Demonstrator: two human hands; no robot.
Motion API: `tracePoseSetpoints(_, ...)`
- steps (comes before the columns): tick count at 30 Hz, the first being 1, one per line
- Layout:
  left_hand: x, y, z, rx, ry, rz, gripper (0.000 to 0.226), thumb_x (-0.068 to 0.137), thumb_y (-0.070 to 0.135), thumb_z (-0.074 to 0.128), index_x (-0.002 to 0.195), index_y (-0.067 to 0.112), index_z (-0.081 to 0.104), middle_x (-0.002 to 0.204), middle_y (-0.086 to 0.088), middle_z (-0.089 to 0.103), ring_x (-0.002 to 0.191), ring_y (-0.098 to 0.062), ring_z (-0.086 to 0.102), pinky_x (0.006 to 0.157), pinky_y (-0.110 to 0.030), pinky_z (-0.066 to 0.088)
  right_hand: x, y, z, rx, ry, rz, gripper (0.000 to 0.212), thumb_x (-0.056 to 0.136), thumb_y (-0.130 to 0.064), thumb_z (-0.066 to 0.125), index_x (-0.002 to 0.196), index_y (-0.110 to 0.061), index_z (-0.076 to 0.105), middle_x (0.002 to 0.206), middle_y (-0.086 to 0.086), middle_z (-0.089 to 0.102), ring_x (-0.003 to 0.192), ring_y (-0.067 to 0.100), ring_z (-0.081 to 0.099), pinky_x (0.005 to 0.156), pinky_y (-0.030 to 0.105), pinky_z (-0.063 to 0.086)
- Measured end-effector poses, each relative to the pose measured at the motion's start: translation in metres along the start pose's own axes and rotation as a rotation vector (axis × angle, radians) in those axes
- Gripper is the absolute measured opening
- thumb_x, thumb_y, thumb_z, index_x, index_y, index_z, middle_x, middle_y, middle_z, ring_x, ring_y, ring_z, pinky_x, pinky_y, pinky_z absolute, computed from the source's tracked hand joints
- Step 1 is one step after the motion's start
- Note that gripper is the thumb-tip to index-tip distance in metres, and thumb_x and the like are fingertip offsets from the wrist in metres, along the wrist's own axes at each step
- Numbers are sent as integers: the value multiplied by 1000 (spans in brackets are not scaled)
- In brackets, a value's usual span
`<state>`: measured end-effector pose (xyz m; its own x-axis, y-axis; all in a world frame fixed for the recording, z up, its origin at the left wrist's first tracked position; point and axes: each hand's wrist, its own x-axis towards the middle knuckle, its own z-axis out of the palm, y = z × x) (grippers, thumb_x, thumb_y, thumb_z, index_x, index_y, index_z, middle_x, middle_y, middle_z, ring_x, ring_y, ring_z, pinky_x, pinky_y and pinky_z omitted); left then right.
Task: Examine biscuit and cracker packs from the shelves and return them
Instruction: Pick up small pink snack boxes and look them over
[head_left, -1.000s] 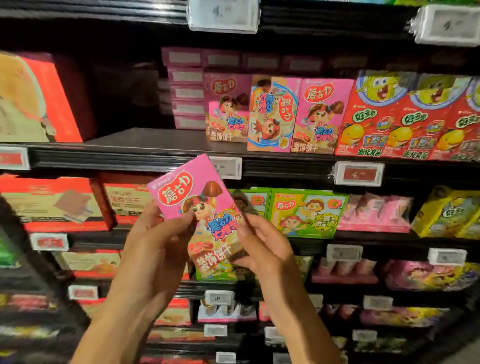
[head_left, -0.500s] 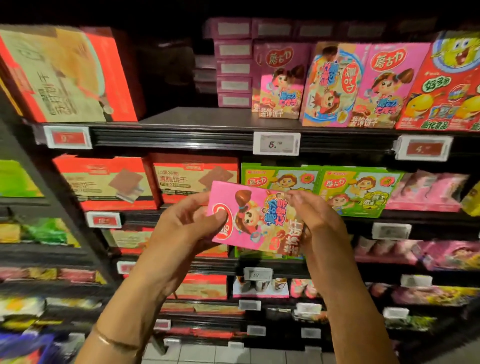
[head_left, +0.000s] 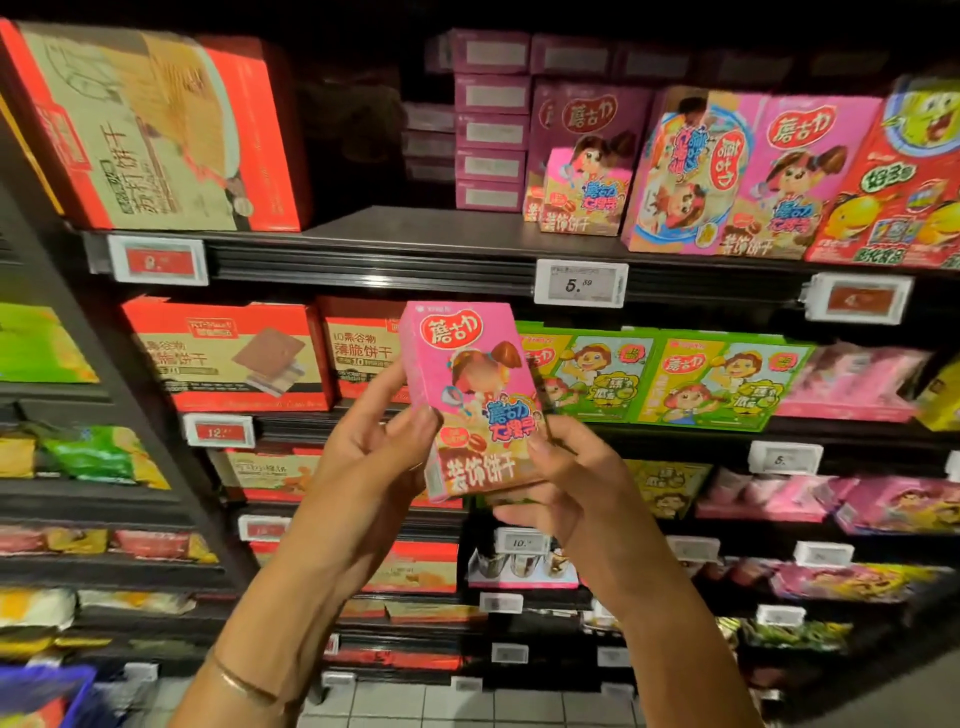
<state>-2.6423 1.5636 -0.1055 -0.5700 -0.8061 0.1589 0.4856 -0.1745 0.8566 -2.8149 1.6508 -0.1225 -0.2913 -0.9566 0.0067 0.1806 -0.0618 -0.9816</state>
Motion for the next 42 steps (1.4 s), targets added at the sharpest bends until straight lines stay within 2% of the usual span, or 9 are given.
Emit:
tracePoseSetpoints(4, -1, 4, -5, 35, 22, -7, 56, 91, 14, 59, 147, 10, 54, 136, -23, 66, 119, -38, 67, 97, -49, 58, -2, -2, 1, 6, -11, -42, 69, 72, -53, 74, 128, -16, 59, 119, 8, 76, 110, 28, 73, 77, 35, 60)
tracePoseSetpoints(8, -1, 8, -7, 10, 2, -42, 57, 93, 11, 54, 150, 9, 51, 148, -32, 53, 139, -56, 46, 118, -73, 26, -2, -3, -2, 40, -29, -59, 68, 71, -48, 71, 128, -13, 61, 112, 6, 77, 108, 30, 74, 75, 33, 62)
tracePoseSetpoints(10, -2, 10, -6, 0, -43, -38, 56, 94, 8, 53, 150, 10, 50, 147, -29, 56, 138, -51, 50, 116, -66, 37, -2, -3, -2, 32, -22, -63, 69, 69, -47, 71, 128, -13, 60, 110, 7, 77, 110, 30, 73, 77, 36, 62)
tracePoseSetpoints(12, -3, 12, -5, -15, -97, -23, 55, 95, 6, 52, 150, 9, 50, 140, -22, 63, 128, -39, 62, 102, -47, 57, 0, -3, -2, 32, -15, -61, 72, 69, -47, 71, 131, -13, 59, 114, 9, 76, 113, 31, 72, 80, 40, 60)
tracePoseSetpoints(19, -8, 13, -7, 56, -119, 31, 54, 99, 1, 52, 152, 11, 47, 112, -4, 76, 105, -19, 71, 88, -32, 59, 2, 0, -5, -16, -37, -58, 69, 68, -39, 72, 132, -18, 58, 121, 11, 74, 118, 32, 69, 90, 46, 59)
tracePoseSetpoints(23, -11, 13, -5, 51, -120, 66, 56, 100, -5, 44, 154, 8, 44, 129, -8, 72, 116, -19, 69, 94, -28, 56, 1, 2, -3, -84, -42, -72, 67, 64, -37, 75, 128, -21, 60, 118, 12, 74, 115, 31, 71, 93, 49, 60)
tracePoseSetpoints(31, -14, 15, -6, 78, -120, 62, 58, 99, -3, 48, 155, 14, 46, 138, -12, 69, 123, -23, 67, 99, -33, 57, 0, 2, 5, -128, -31, -66, 71, 66, -46, 75, 129, -19, 57, 118, 4, 76, 113, 26, 72, 98, 53, 57)
tracePoseSetpoints(39, -18, 13, -18, 159, -79, 40, 51, 102, 7, 51, 151, 21, 50, 137, -8, 69, 121, -23, 69, 88, -28, 59, -1, 5, 8, -126, -45, -50, 70, 67, -45, 72, 130, -18, 58, 119, 4, 76, 113, 25, 72, 97, 52, 57)
tracePoseSetpoints(42, -20, 11, -21, 201, -85, 51, 51, 102, 5, 54, 150, 22, 50, 138, -9, 69, 125, -27, 67, 95, -37, 58, 0, 8, 9, -129, -46, -39, 61, 76, -30, 71, 134, -18, 55, 121, 6, 75, 115, 26, 72, 102, 54, 54)
